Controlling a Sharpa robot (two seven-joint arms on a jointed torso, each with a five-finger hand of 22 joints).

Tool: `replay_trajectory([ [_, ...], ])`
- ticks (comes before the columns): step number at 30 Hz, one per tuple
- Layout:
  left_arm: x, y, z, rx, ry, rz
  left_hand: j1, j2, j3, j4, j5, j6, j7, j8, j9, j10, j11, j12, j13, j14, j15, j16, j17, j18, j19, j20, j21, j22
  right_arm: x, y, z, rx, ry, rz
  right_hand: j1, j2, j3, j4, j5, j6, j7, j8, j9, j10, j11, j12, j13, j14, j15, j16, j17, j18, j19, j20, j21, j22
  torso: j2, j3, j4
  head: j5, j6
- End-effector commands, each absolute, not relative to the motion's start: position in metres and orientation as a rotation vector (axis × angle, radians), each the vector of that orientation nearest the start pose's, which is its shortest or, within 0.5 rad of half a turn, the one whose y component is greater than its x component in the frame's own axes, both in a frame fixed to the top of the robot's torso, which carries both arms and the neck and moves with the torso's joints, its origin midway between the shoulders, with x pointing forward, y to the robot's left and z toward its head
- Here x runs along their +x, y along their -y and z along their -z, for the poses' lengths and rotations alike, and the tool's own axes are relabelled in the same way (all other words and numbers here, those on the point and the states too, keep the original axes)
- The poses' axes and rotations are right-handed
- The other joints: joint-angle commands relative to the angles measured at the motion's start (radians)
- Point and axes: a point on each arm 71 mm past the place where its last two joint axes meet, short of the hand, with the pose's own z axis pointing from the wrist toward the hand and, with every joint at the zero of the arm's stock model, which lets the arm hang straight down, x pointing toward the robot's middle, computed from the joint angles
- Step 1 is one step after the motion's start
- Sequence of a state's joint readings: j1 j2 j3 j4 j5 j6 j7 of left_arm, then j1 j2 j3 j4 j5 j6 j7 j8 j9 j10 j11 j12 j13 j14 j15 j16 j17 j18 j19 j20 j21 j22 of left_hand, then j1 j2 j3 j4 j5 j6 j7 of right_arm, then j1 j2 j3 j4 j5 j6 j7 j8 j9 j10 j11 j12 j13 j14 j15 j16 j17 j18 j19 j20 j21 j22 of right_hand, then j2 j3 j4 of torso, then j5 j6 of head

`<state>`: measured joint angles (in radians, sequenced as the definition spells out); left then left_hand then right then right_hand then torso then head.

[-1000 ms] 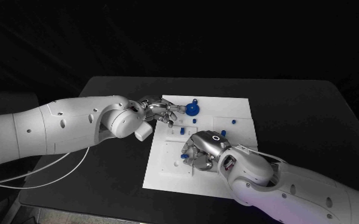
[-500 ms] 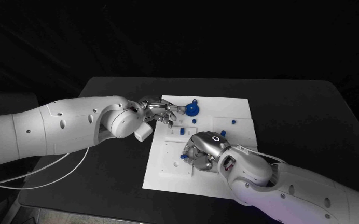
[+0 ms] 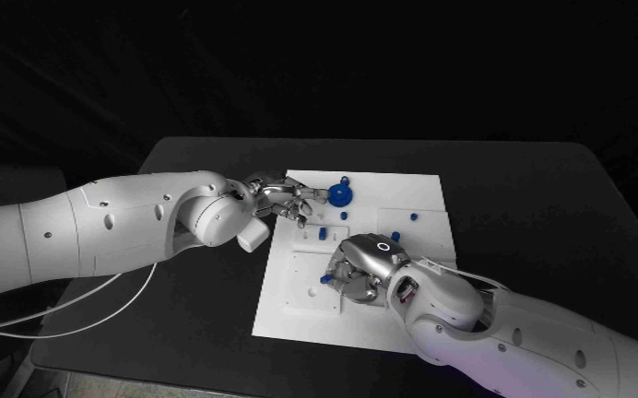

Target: Assemble the parts on the task board

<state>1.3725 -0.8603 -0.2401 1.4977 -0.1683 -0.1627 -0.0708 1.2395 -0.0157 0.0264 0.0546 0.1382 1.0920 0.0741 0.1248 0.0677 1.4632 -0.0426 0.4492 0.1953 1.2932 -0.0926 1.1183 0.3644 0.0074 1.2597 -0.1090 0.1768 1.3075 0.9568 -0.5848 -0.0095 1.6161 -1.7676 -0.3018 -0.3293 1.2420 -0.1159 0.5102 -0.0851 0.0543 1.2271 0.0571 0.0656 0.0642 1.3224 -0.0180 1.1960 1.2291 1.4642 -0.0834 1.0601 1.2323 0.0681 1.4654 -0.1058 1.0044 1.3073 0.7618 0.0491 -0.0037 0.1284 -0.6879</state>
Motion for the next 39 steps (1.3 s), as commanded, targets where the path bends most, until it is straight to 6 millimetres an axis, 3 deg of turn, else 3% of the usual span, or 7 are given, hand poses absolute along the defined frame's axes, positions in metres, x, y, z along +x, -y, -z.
replay_trajectory([
  [1,0.488,-0.222,0.197,-1.023,-2.012,1.177,0.004,0.005,-0.004,-0.003,-0.004,-0.006,-0.001,0.005,-0.001,0.008,0.006,-0.007,-0.001,0.000,0.002,-0.007,0.002,-0.007,0.008,-0.001,-0.006,0.017,0.399,0.051,0.258,-0.373,-1.720,-0.751,0.006,0.020,0.012,-0.003,-0.006,0.010,-0.002,0.000,0.002,0.000,-0.011,-0.001,0.002,0.004,-0.007,-0.003,0.002,-0.011,0.036,-0.007,0.000,0.127,0.000,0.0002,0.0003,-0.002,0.000],
  [7,0.488,-0.222,0.197,-1.018,-2.011,1.182,0.008,0.009,-0.002,-0.004,-0.003,-0.001,-0.003,0.007,-0.001,0.007,0.006,-0.007,-0.001,0.000,0.002,-0.007,0.002,-0.007,0.008,-0.001,-0.008,0.017,0.400,0.053,0.258,-0.366,-1.717,-0.751,-0.017,0.054,0.025,-0.031,-0.007,0.031,-0.008,-0.002,0.002,0.003,-0.020,0.000,0.008,0.005,-0.010,-0.004,0.005,-0.015,0.036,-0.011,0.002,0.128,0.000,0.0000,0.0002,-0.006,0.001],
  [15,0.489,-0.223,0.195,-0.961,-1.995,1.188,0.020,0.024,0.001,-0.015,0.004,0.015,-0.008,0.003,-0.002,-0.003,0.006,-0.014,-0.005,-0.011,0.004,-0.016,-0.001,-0.007,0.002,0.001,-0.013,0.017,0.400,0.059,0.257,-0.288,-1.717,-0.799,-0.055,0.073,0.041,-0.078,-0.007,0.043,-0.011,-0.003,0.003,0.009,-0.023,0.001,0.018,0.005,-0.014,-0.005,0.010,-0.018,0.037,-0.016,0.007,0.128,-0.001,0.0001,0.0005,-0.011,0.006],
  [24,0.488,-0.220,0.187,-0.703,-1.952,1.222,0.081,0.046,0.013,-0.046,-0.001,0.038,-0.002,-0.049,-0.002,-0.012,0.014,-0.081,-0.042,-0.014,0.011,-0.056,-0.018,-0.006,-0.004,0.008,-0.038,0.012,0.410,0.082,0.245,-0.011,-1.823,-0.937,-0.066,0.085,0.036,-0.096,-0.005,0.045,-0.012,-0.001,0.004,0.010,-0.023,0.001,0.025,0.006,-0.015,-0.010,0.011,-0.017,0.035,-0.016,0.004,0.128,-0.002,-0.0005,-0.0021,-0.021,0.022],
  [27,0.485,-0.216,0.185,-0.561,-1.972,1.224,0.055,0.033,-0.010,-0.031,-0.063,0.036,0.000,-0.055,-0.002,0.001,0.013,-0.085,-0.044,-0.004,0.010,-0.048,-0.013,-0.005,0.003,0.007,-0.038,0.014,0.418,0.095,0.237,0.095,-1.880,-0.977,-0.069,0.090,0.031,-0.100,-0.004,0.044,-0.011,-0.001,0.004,0.008,-0.022,0.000,0.026,0.006,-0.014,-0.011,0.011,-0.016,0.033,-0.014,0.001,0.127,-0.003,-0.0015,-0.0035,-0.029,0.030],
  [32,0.479,-0.208,0.186,-0.394,-2.023,1.227,0.007,0.018,-0.076,0.011,-0.054,0.010,-0.011,-0.055,-0.001,0.034,-0.002,-0.077,-0.038,0.013,-0.001,-0.015,0.006,-0.007,0.015,0.001,-0.033,0.019,0.431,0.118,0.227,0.268,-1.977,-1.038,-0.071,0.096,0.023,-0.107,-0.003,0.042,-0.010,-0.002,0.004,0.005,-0.021,0.001,0.029,0.006,-0.013,-0.007,0.013,-0.015,0.031,-0.013,-0.002,0.127,-0.006,-0.0022,-0.0049,-0.038,0.039],
  [39,0.473,-0.198,0.187,-0.253,-2.061,1.230,0.025,0.063,-0.102,0.017,-0.039,-0.010,-0.014,-0.035,0.000,0.037,-0.007,-0.052,-0.016,0.011,-0.007,0.017,0.024,-0.007,0.021,-0.006,-0.012,0.021,0.450,0.143,0.214,0.456,-2.076,-1.098,-0.073,0.106,0.014,-0.114,0.002,0.040,-0.009,-0.001,0.005,0.003,-0.019,0.005,0.034,0.004,-0.011,-0.003,0.017,-0.013,0.030,-0.010,0.001,0.128,-0.010,-0.0016,-0.0107,-0.051,0.042],
])
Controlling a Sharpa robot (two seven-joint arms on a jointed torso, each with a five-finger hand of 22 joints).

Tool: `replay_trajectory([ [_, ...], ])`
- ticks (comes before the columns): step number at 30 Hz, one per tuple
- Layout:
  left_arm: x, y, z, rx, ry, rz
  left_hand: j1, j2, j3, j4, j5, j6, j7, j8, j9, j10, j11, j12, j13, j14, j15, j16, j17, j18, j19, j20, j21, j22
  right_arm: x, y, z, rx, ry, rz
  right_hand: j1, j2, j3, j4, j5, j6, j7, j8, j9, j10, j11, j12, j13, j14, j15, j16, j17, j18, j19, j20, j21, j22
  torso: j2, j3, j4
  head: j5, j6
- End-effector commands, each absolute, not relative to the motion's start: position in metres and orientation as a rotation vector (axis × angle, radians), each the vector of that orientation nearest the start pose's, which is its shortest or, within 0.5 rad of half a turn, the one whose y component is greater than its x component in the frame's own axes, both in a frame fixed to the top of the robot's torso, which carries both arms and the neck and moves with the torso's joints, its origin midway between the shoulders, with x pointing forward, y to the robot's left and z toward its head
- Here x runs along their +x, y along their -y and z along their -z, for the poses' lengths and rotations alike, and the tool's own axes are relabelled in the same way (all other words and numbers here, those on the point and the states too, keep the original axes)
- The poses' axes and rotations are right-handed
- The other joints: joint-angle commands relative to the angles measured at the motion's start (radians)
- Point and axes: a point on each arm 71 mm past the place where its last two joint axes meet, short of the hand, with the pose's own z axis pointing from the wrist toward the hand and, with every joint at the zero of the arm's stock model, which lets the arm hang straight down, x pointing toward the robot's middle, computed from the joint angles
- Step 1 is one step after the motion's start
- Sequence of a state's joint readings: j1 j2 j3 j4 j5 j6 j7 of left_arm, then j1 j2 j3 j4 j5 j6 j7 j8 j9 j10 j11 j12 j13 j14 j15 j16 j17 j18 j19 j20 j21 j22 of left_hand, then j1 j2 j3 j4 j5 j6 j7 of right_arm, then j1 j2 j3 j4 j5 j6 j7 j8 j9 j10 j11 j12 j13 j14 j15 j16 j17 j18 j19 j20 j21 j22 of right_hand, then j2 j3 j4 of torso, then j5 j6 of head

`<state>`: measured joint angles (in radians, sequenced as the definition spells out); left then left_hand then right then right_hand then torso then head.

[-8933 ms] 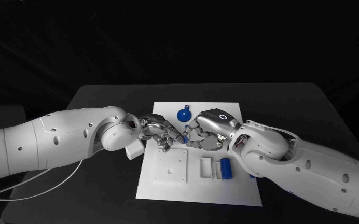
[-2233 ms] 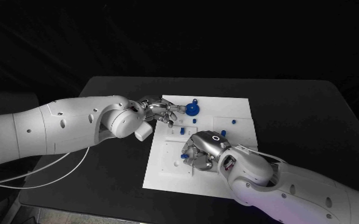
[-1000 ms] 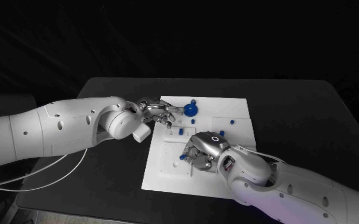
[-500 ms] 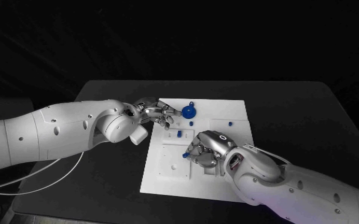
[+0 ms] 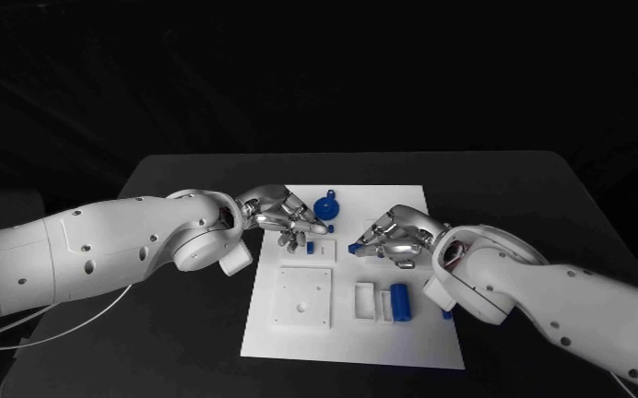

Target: Assemble the parts on the task board

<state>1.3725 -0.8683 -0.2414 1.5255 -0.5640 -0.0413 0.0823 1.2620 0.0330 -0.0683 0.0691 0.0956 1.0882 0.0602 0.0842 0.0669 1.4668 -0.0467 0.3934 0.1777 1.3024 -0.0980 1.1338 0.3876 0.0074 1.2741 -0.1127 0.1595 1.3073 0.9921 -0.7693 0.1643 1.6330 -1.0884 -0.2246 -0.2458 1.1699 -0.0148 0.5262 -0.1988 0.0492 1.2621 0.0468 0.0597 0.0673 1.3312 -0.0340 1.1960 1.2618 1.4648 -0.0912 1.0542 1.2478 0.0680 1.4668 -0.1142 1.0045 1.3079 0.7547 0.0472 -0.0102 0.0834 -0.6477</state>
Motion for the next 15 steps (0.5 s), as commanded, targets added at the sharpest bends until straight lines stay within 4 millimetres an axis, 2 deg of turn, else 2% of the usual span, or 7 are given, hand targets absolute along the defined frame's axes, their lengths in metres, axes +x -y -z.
replay_trajectory([
  [1,0.473,-0.197,0.187,-0.240,-2.063,1.232,0.004,0.019,-0.011,0.005,0.003,-0.006,0.001,0.008,0.001,0.033,-0.002,0.005,0.003,0.002,-0.001,0.001,0.001,-0.007,0.005,-0.002,0.008,0.021,0.453,0.146,0.213,0.480,-2.087,-1.104,-0.002,0.008,-0.005,-0.003,0.007,0.004,0.001,0.004,0.001,-0.007,-0.002,0.004,0.001,0.003,-0.003,0.003,0.002,-0.013,0.027,-0.002,0.001,0.127,-0.004,0.0004,-0.0050,-0.008,0.003],
  [5,0.472,-0.192,0.187,-0.210,-2.064,1.239,-0.001,0.047,-0.028,0.026,0.008,-0.032,0.005,0.058,0.003,0.033,0.003,0.001,0.005,0.002,0.003,0.001,0.000,-0.007,-0.001,-0.001,0.021,0.021,0.461,0.152,0.210,0.555,-2.127,-1.125,-0.003,0.012,-0.009,-0.006,0.006,0.003,0.002,0.004,0.002,-0.009,-0.002,0.005,0.002,0.001,-0.003,0.003,0.002,-0.012,0.025,-0.001,0.000,0.126,-0.004,0.0018,-0.0055,-0.017,0.004],
  [7,0.472,-0.191,0.187,-0.205,-2.062,1.241,-0.040,0.062,-0.039,0.060,0.014,-0.058,0.011,0.089,0.007,0.034,0.011,0.001,0.006,0.005,0.005,0.001,0.001,-0.007,0.000,-0.001,0.026,0.020,0.463,0.154,0.209,0.579,-2.143,-1.134,-0.003,0.012,-0.010,-0.007,0.006,0.003,0.002,0.004,0.002,-0.010,-0.002,0.004,0.002,0.000,-0.003,0.002,0.002,-0.012,0.025,-0.001,-0.001,0.126,-0.004,0.0024,-0.0060,-0.018,0.004],
  [10,0.472,-0.188,0.187,-0.205,-2.058,1.243,-0.084,0.079,-0.045,0.099,0.020,-0.099,0.008,0.201,0.026,0.031,0.013,0.007,0.012,0.006,0.008,0.005,0.004,-0.007,-0.002,0.001,0.034,0.020,0.466,0.155,0.209,0.614,-2.169,-1.152,-0.002,0.015,-0.014,-0.009,0.005,0.003,0.001,0.004,0.002,-0.012,-0.001,0.004,0.003,-0.002,-0.002,0.003,0.003,-0.013,0.023,0.000,0.000,0.126,-0.003,0.0012,-0.0057,-0.023,0.002],
  [12,0.472,-0.186,0.187,-0.207,-2.056,1.245,-0.122,0.094,-0.047,0.146,0.033,-0.135,0.001,0.296,0.071,0.028,0.011,0.011,0.016,0.006,0.006,0.008,0.005,-0.007,-0.003,0.000,0.039,0.021,0.466,0.155,0.209,0.634,-2.181,-1.162,-0.002,0.016,-0.015,-0.009,0.006,0.002,0.002,0.004,0.002,-0.012,-0.001,0.005,0.003,-0.002,-0.002,0.003,0.003,-0.012,0.023,0.000,-0.002,0.126,-0.003,0.0013,-0.0058,-0.023,0.001],
  [14,0.472,-0.184,0.187,-0.207,-2.058,1.245,-0.118,0.086,-0.044,0.156,0.102,-0.172,-0.003,0.384,0.132,0.025,0.009,0.018,0.021,0.004,0.004,0.012,0.007,-0.007,-0.006,0.000,0.045,0.021,0.467,0.156,0.209,0.657,-2.193,-1.171,-0.002,0.016,-0.015,-0.009,0.006,0.002,0.002,0.004,0.002,-0.012,-0.001,0.005,0.003,-0.002,-0.002,0.003,0.003,-0.012,0.023,0.000,-0.002,0.126,-0.004,0.0012,-0.0059,-0.023,0.001],
  [15,0.472,-0.183,0.187,-0.207,-2.060,1.246,-0.118,0.084,-0.043,0.166,0.110,-0.195,-0.010,0.433,0.173,0.023,0.007,0.020,0.023,0.003,0.004,0.013,0.007,-0.007,-0.008,-0.001,0.047,0.021,0.468,0.157,0.209,0.673,-2.200,-1.177,-0.002,0.016,-0.015,-0.009,0.006,0.002,0.002,0.004,0.002,-0.012,-0.001,0.005,0.003,-0.002,-0.002,0.003,0.003,-0.012,0.023,0.000,-0.002,0.126,-0.004,0.0012,-0.0058,-0.023,0.001],
])
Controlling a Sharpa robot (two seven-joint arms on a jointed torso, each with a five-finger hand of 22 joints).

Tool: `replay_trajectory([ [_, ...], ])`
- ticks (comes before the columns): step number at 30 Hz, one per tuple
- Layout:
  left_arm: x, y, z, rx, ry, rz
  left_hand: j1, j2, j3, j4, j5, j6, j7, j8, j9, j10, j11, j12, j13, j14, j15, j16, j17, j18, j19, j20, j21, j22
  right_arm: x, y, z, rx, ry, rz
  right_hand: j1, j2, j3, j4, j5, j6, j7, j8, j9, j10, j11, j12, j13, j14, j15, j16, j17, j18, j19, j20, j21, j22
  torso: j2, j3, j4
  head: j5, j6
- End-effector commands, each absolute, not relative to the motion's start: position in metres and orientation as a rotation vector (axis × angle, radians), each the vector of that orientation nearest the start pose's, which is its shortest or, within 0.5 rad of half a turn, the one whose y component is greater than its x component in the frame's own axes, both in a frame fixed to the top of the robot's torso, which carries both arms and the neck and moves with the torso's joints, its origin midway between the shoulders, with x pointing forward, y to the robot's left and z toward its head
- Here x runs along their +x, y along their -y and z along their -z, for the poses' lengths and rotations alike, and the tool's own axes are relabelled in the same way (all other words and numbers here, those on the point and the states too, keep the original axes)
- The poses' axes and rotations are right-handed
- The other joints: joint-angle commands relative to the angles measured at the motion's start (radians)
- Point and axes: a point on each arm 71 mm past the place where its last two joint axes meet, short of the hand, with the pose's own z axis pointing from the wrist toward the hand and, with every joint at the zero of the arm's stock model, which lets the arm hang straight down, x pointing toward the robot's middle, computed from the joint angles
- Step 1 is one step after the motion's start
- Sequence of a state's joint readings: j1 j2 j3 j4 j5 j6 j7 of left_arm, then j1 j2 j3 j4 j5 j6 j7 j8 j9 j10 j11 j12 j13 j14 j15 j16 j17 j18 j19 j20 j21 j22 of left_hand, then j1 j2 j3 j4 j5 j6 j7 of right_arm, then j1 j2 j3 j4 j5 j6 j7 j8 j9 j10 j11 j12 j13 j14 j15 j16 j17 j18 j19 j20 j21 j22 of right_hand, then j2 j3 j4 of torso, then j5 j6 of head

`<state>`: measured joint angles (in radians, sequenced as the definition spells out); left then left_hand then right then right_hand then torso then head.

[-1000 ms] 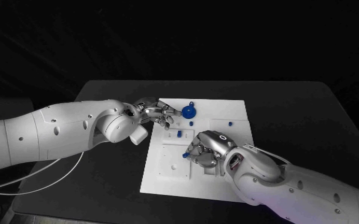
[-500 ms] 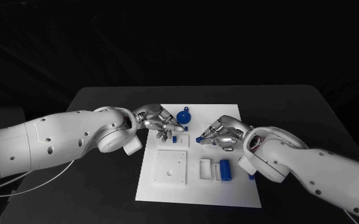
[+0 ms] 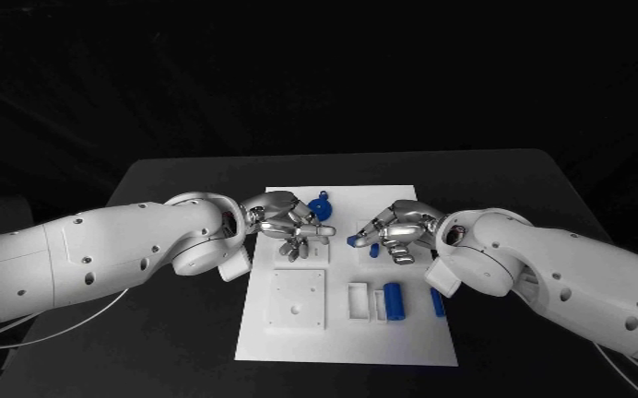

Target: Assemble the parts on the task board

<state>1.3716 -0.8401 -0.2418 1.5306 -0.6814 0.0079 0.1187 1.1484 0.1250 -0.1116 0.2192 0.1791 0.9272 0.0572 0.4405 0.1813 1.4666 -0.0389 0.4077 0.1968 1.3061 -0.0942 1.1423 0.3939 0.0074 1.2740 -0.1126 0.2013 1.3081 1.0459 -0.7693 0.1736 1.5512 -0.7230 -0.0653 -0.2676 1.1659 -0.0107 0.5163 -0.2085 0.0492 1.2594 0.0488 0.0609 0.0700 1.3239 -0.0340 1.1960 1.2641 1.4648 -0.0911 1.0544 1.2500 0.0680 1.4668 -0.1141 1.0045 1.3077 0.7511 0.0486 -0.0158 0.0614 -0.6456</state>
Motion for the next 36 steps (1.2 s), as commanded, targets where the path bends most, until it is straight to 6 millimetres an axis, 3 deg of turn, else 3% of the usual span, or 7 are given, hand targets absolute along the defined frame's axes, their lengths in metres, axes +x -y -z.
replay_trajectory([
  [1,0.472,-0.182,0.187,-0.207,-2.061,1.246,-0.003,-0.009,0.001,0.018,0.028,-0.044,-0.007,0.094,0.075,0.022,-0.001,0.007,0.005,-0.001,0.000,0.005,0.001,-0.007,-0.008,-0.001,0.006,0.020,0.468,0.157,0.209,0.681,-2.204,-1.180,0.003,0.012,-0.006,-0.001,0.006,0.005,0.000,0.003,-0.001,-0.006,-0.001,0.005,0.001,-0.003,-0.002,0.003,0.001,-0.012,0.022,0.000,-0.003,0.126,0.000,-0.0002,-0.0001,-0.001,-0.001],
  [3,0.472,-0.181,0.188,-0.208,-2.064,1.243,0.002,-0.015,0.005,0.025,0.034,-0.086,-0.010,0.159,0.146,0.016,-0.001,0.014,0.009,-0.004,0.000,0.006,-0.002,-0.007,-0.012,0.000,0.012,0.019,0.469,0.158,0.210,0.707,-2.220,-1.193,0.003,0.013,-0.006,-0.001,0.007,0.005,0.000,0.003,-0.001,-0.006,-0.001,0.005,0.002,-0.003,-0.002,0.004,0.002,-0.012,0.021,0.000,-0.004,0.125,0.000,-0.0006,0.0001,-0.003,-0.001],
  [12,0.472,-0.176,0.191,-0.209,-2.082,1.229,-0.010,-0.026,0.008,0.059,0.058,-0.155,-0.009,0.238,0.221,-0.020,0.003,0.041,0.022,-0.013,0.003,0.014,-0.008,-0.007,-0.019,0.002,0.020,0.019,0.469,0.157,0.211,0.786,-2.251,-1.243,0.003,0.016,-0.009,-0.004,0.007,0.004,0.001,0.003,-0.001,-0.008,0.000,0.006,0.003,-0.004,-0.001,0.006,0.003,-0.012,0.019,0.001,-0.006,0.125,0.000,-0.0011,0.0000,-0.010,-0.005],
  [13,0.472,-0.176,0.191,-0.207,-2.085,1.228,-0.008,-0.028,0.009,0.057,0.082,-0.156,-0.009,0.243,0.225,-0.021,0.003,0.042,0.022,-0.014,0.003,0.014,-0.008,-0.007,-0.019,0.001,0.021,0.019,0.469,0.157,0.211,0.792,-2.252,-1.247,0.003,0.016,-0.009,-0.004,0.007,0.004,0.001,0.003,-0.001,-0.008,0.000,0.006,0.003,-0.004,-0.001,0.006,0.003,-0.012,0.019,0.001,-0.006,0.125,0.000,-0.0011,0.0001,-0.010,-0.004],
  [14,0.472,-0.175,0.191,-0.206,-2.088,1.227,-0.004,-0.033,0.010,0.058,0.135,-0.162,-0.009,0.250,0.230,-0.025,0.003,0.042,0.022,-0.015,0.003,0.014,-0.008,-0.007,-0.020,0.002,0.021,0.019,0.470,0.157,0.211,0.796,-2.253,-1.251,0.004,0.016,-0.008,-0.004,0.007,0.004,0.001,0.003,-0.001,-0.008,0.000,0.006,0.004,-0.004,-0.001,0.006,0.003,-0.012,0.019,0.001,-0.006,0.125,0.000,-0.0011,0.0003,-0.011,-0.004],
  [16,0.472,-0.175,0.192,-0.205,-2.093,1.225,-0.001,-0.041,0.012,0.062,0.162,-0.175,-0.009,0.265,0.240,-0.030,0.004,0.048,0.024,-0.017,0.003,0.015,-0.010,-0.007,-0.022,0.002,0.022,0.019,0.470,0.158,0.211,0.803,-2.256,-1.256,0.004,0.016,-0.008,-0.004,0.007,0.004,0.001,0.003,-0.001,-0.008,0.000,0.006,0.004,-0.004,-0.001,0.006,0.003,-0.012,0.019,0.001,-0.006,0.125,0.000,-0.0012,0.0004,-0.010,-0.004],
  [36,0.472,-0.169,0.195,-0.192,-2.130,1.220,-0.030,-0.036,0.014,0.067,0.165,-0.203,-0.001,0.269,0.230,-0.059,0.012,0.050,0.018,-0.027,0.010,0.019,-0.016,-0.003,-0.028,0.008,0.020,0.019,0.467,0.148,0.211,0.804,-2.283,-1.312,0.005,0.025,-0.014,-0.010,0.005,0.000,0.003,0.003,0.000,-0.012,0.002,0.009,0.007,-0.006,0.001,0.007,0.006,-0.010,0.014,0.003,-0.009,0.124,0.000,-0.0019,0.0006,-0.013,-0.004],
])
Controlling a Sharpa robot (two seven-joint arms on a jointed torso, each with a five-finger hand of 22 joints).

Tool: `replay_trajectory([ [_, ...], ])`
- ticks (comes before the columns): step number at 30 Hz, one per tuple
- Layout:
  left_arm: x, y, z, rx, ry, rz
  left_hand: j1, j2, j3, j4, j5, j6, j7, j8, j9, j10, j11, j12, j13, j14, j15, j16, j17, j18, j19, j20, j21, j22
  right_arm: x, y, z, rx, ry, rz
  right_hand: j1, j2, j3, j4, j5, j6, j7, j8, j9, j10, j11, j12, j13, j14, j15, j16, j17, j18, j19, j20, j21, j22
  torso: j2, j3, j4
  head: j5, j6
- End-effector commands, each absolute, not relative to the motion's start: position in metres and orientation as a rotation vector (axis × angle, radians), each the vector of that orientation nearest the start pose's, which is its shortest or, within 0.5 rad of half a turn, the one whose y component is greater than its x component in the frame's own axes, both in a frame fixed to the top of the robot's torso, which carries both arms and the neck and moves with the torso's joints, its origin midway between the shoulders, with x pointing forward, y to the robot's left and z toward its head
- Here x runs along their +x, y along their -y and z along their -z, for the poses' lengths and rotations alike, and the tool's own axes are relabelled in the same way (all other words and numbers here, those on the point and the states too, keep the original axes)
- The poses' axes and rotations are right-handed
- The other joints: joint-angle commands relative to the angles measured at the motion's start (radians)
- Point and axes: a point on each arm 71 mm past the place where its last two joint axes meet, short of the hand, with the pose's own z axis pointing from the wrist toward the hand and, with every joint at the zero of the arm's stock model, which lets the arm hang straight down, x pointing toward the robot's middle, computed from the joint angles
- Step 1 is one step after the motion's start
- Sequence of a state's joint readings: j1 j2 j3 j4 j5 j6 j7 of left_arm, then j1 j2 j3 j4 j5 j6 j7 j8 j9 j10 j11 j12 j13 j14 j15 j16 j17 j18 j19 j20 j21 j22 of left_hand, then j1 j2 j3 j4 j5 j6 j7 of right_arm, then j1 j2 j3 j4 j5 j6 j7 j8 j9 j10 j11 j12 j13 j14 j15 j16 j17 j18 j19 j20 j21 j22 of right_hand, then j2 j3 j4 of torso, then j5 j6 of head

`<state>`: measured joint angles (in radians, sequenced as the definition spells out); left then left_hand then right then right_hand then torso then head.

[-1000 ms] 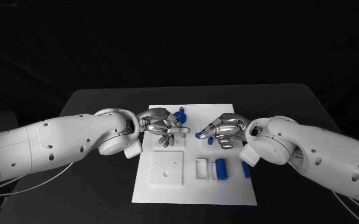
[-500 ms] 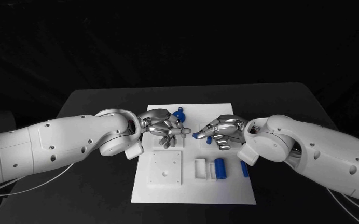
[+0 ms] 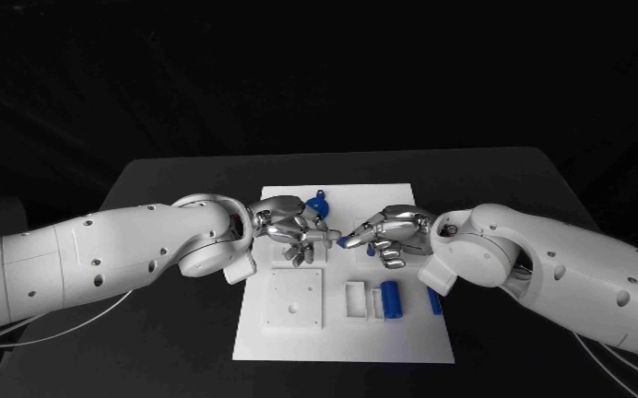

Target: Assemble the parts on the task board

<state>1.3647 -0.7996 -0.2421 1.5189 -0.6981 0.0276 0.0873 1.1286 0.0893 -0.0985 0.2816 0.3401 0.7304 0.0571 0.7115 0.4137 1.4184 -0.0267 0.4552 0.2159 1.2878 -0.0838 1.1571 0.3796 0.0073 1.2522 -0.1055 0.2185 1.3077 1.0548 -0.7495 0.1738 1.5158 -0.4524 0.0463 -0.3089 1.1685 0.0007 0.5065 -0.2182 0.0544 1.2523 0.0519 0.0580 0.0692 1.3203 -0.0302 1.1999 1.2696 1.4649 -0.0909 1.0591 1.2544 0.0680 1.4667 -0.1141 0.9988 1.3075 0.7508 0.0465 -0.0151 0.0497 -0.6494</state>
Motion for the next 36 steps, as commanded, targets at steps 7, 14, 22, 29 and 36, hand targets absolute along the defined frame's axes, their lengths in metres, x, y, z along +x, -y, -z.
replay_trajectory([
  [7,0.4718,-0.1655,0.1956,-0.187,-2.133,1.225,-0.007,0.002,0.006,0.005,0.007,-0.014,0.003,-0.004,-0.007,-0.018,0.002,0.001,-0.005,-0.009,0.001,0.005,-0.002,-0.002,-0.007,0.003,0.002,0.019,0.4672,0.1458,0.2116,0.800,-2.300,-1.318,0.003,0.016,-0.008,-0.003,-0.001,0.007,0.000,0.006,0.002,-0.010,-0.001,0.006,0.003,-0.007,0.001,0.003,0.002,-0.009,0.013,0.003,-0.003,0.124,0.000,-0.0002,-0.0005,-0.001,-0.001],
  [14,0.4716,-0.1645,0.1957,-0.188,-2.136,1.230,0.001,0.005,0.013,0.003,0.015,-0.015,0.003,0.000,-0.011,-0.022,0.003,0.002,-0.007,-0.010,0.002,0.007,-0.003,0.000,-0.007,0.004,0.002,0.019,0.4675,0.1443,0.2127,0.797,-2.311,-1.314,0.003,0.018,-0.009,-0.005,0.000,0.006,0.000,0.006,0.002,-0.011,-0.001,0.005,0.003,-0.008,0.002,0.002,0.001,-0.008,0.012,0.003,-0.005,0.123,0.000,0.0004,0.0004,-0.002,-0.001],
  [22,0.4702,-0.1623,0.1958,-0.182,-2.145,1.245,0.046,0.003,0.041,-0.002,0.100,-0.017,0.003,0.004,-0.018,-0.027,0.004,0.000,-0.013,-0.012,0.003,0.011,-0.003,0.000,-0.009,0.005,0.002,0.019,0.4680,0.1436,0.2131,0.795,-2.313,-1.311,0.003,0.018,-0.009,-0.005,0.000,0.006,0.000,0.006,0.002,-0.011,-0.001,0.005,0.003,-0.008,0.002,0.002,0.001,-0.008,0.012,0.003,-0.005,0.123,0.000,0.0001,-0.0003,-0.005,0.000],
  [29,0.4684,-0.1602,0.1958,-0.175,-2.157,1.263,0.082,0.011,0.067,-0.038,0.119,-0.017,0.002,0.005,-0.022,-0.028,0.003,-0.007,-0.020,-0.015,0.003,0.015,-0.001,-0.001,-0.012,0.005,0.002,0.020,0.4687,0.1426,0.2137,0.794,-2.313,-1.310,0.004,0.019,-0.009,-0.006,0.000,0.005,0.001,0.006,0.002,-0.012,-0.001,0.005,0.003,-0.008,0.002,0.001,0.001,-0.008,0.011,0.004,-0.005,0.123,0.000,0.0002,0.0005,-0.007,-0.001],
  [36,0.4674,-0.1596,0.1961,-0.175,-2.167,1.273,0.087,0.016,0.078,-0.065,0.130,-0.018,0.003,0.005,-0.026,-0.029,0.004,-0.012,-0.025,-0.017,0.003,0.016,-0.001,-0.001,-0.014,0.005,0.004,0.020,0.4690,0.1421,0.2141,0.792,-2.316,-1.310,0.004,0.019,-0.009,-0.006,0.000,0.005,0.001,0.006,0.002,-0.013,-0.001,0.004,0.003,-0.009,0.002,0.000,0.000,-0.007,0.010,0.004,-0.007,0.122,0.000,0.0000,-0.0006,-0.010,-0.002],
])
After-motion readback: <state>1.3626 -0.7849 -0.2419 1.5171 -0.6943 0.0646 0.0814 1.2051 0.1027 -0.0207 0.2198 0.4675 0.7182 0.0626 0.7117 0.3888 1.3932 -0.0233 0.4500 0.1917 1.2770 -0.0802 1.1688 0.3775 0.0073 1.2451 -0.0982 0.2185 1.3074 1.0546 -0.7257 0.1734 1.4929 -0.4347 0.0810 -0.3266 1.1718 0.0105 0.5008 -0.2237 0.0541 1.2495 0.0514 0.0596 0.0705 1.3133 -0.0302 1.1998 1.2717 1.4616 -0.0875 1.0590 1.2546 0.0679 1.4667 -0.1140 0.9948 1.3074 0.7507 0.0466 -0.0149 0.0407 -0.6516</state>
